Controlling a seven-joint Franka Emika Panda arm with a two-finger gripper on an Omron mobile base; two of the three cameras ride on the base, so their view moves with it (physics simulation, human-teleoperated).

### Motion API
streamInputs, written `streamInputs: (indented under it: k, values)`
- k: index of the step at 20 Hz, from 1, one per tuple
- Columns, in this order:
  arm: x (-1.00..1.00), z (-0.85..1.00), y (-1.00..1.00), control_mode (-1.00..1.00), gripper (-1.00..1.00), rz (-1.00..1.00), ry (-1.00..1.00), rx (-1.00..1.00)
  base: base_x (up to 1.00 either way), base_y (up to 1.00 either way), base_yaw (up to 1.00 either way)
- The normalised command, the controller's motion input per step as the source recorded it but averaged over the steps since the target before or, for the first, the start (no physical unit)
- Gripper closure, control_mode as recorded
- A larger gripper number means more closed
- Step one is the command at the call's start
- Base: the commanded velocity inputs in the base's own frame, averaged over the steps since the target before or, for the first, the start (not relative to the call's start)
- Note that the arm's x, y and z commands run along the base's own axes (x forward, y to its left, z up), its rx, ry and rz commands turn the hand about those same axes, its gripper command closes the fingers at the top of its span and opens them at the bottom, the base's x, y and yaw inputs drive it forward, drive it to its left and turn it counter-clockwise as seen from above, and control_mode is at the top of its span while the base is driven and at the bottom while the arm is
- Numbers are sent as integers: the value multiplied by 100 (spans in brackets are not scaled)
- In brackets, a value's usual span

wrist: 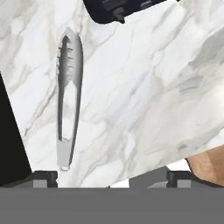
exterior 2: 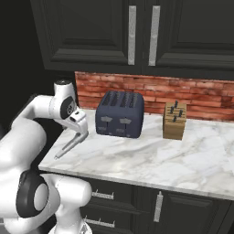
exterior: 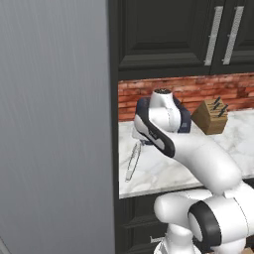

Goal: Pick up the tongs from the counter and place them near the plate next to the oven.

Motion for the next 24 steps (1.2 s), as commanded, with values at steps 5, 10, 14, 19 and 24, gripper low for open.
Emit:
streamInputs:
  k: [5,10,14,19,24]
  values:
    - [36,-38,2,-100,-100,-6,6,0,0,0,0]
    - [38,-29,12,-100,-100,-5,4,0,0,0,0]
    - [36,-23,14,-100,-100,-4,1,0,0,0,0]
    - [29,-35,7,-100,-100,-2,1,0,0,0,0]
    - [28,-40,0,-100,-100,0,0,0,0,0,0]
